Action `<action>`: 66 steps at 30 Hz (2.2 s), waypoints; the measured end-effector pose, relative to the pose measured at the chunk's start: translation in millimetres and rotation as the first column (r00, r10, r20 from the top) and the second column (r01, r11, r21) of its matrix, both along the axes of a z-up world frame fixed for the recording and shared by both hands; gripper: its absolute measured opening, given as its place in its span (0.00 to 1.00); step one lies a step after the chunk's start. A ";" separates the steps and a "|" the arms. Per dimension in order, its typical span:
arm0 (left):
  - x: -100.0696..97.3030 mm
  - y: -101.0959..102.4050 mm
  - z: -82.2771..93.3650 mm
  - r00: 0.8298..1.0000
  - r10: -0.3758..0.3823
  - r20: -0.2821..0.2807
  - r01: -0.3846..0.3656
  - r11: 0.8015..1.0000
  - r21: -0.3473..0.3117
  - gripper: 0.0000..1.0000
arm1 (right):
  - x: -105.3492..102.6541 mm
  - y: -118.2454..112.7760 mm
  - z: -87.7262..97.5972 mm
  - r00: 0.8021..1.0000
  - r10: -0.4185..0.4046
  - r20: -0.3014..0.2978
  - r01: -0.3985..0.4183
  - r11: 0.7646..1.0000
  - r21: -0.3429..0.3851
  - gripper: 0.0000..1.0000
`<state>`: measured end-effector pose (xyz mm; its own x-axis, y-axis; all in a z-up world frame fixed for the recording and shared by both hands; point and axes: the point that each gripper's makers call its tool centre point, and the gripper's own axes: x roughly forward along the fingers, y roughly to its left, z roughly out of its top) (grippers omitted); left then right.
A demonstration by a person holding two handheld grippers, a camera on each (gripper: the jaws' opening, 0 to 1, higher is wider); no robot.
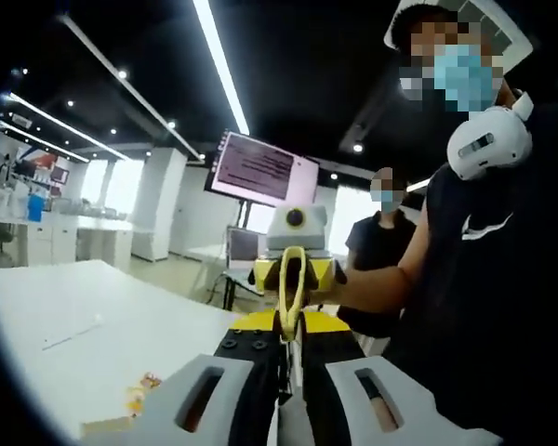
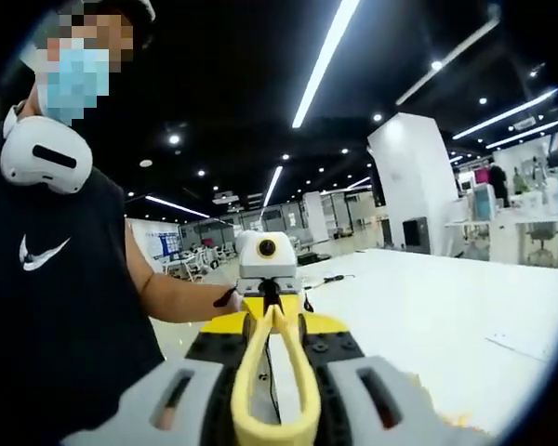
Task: Place the target food into the container with the food tongs after gripping and lifting it, then release it inside without dropping or visibly crushing the food.
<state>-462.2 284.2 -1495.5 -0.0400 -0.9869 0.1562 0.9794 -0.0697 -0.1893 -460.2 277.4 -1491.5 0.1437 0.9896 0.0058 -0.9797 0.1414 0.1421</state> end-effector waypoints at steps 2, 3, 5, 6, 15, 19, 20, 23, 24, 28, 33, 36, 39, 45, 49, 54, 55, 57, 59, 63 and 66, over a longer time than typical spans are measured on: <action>0.4 -0.5 0.2 1.000 0.001 0.002 -0.001 1.000 0.005 0.01 | 0.1 0.1 0.6 1.000 -0.003 -0.005 0.003 1.000 0.003 0.20; 0.3 -0.8 0.4 1.000 0.001 0.005 -0.001 1.000 0.005 0.01 | 0.9 -0.9 1.1 1.000 -0.004 -0.005 0.004 1.000 0.007 0.20; 0.5 -1.4 1.3 1.000 0.002 0.002 -0.002 1.000 -0.002 0.01 | 0.3 -2.1 2.1 1.000 0.000 -0.016 0.000 1.000 0.018 0.20; 0.9 -2.0 2.0 1.000 0.006 0.005 -0.006 1.000 -0.011 0.01 | -0.4 -1.4 2.2 1.000 0.000 -0.020 0.001 1.000 0.019 0.20; -2.3 -12.7 2.9 1.000 -0.005 -0.016 0.005 1.000 -0.011 0.01 | -8.5 1.4 -2.5 0.999 0.016 -0.044 -0.016 1.000 0.005 0.21; -4.0 -15.7 -0.3 1.000 -0.006 -0.001 0.006 1.000 0.029 0.02 | -10.6 0.1 -5.8 0.999 0.019 -0.037 -0.019 1.000 -0.013 0.21; -4.9 -16.4 -1.0 1.000 -0.011 -0.002 0.011 0.999 0.032 0.02 | -11.0 -0.2 -6.0 0.999 0.021 -0.033 -0.021 1.000 -0.015 0.21; -4.0 -16.8 -0.8 1.000 -0.004 -0.005 0.004 1.000 0.031 0.03 | -10.6 -1.6 -5.7 0.999 0.012 -0.042 -0.013 1.000 -0.011 0.20; -3.9 -17.5 -0.7 1.000 -0.001 -0.005 0.001 1.000 0.031 0.03 | -10.6 -1.6 -5.6 0.999 0.011 -0.044 -0.011 1.000 -0.012 0.20; -4.5 -17.0 1.3 1.000 0.013 0.000 -0.013 1.000 0.008 0.01 | -12.3 -1.3 -5.5 0.999 0.014 -0.041 -0.015 1.000 -0.023 0.20; -5.6 -13.9 13.5 0.999 0.028 0.018 -0.028 0.999 -0.040 0.00 | -15.0 -1.4 -9.5 1.000 0.011 -0.017 -0.012 0.999 -0.048 0.20; -4.4 -10.2 14.2 1.000 0.029 0.006 -0.028 0.998 -0.059 0.00 | -13.6 -2.0 0.0 0.999 0.002 -0.032 -0.001 1.000 0.023 0.20; -1.4 -4.6 17.7 0.999 0.040 -0.016 -0.041 0.995 -0.091 0.00 | -10.7 -5.0 4.7 0.999 -0.009 -0.034 0.011 0.999 0.048 0.20; -2.5 -2.7 22.5 0.999 0.036 -0.026 -0.039 0.992 -0.118 0.00 | -11.4 -2.1 9.3 1.000 0.004 -0.028 -0.002 0.998 0.069 0.11; -2.2 -4.1 23.6 0.999 0.036 -0.023 -0.039 0.992 -0.122 0.00 | -2.4 -3.1 11.0 0.999 -0.030 -0.034 0.033 0.996 0.085 0.25; 0.7 -6.3 21.3 0.998 0.045 -0.036 -0.049 0.991 -0.128 0.01 | -1.1 -2.8 16.8 0.999 -0.031 -0.015 0.033 0.995 0.096 0.21; 0.7 -7.1 21.4 0.998 0.045 -0.035 -0.050 0.990 -0.131 0.01 | -0.8 -2.6 16.7 0.999 -0.031 -0.014 0.032 0.995 0.095 0.20; 0.6 -8.1 24.7 0.998 0.042 -0.039 -0.047 0.987 -0.156 0.01 | -0.5 -0.9 16.2 1.000 -0.027 -0.015 0.028 0.995 0.093 0.20; 1.4 -11.2 24.0 0.998 0.038 -0.044 -0.044 0.987 -0.155 0.01 | -1.4 2.6 14.3 1.000 -0.022 -0.010 0.023 0.996 0.083 0.19; -0.6 -16.2 20.6 0.999 0.021 -0.044 -0.027 0.990 -0.139 0.01 | -3.5 7.1 13.3 1.000 -0.011 -0.017 0.012 0.996 0.084 0.21; -1.2 -15.6 16.3 0.998 0.014 -0.053 -0.020 0.993 -0.119 0.01 | -1.4 4.2 14.2 1.000 -0.017 -0.019 0.018 0.996 0.087 0.21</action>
<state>-463.4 268.6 -1479.3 -0.0119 -0.9616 0.2744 0.9697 -0.0780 -0.2314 -461.6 281.6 -1477.4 0.1620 0.9828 0.0892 -0.9743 0.1449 0.1727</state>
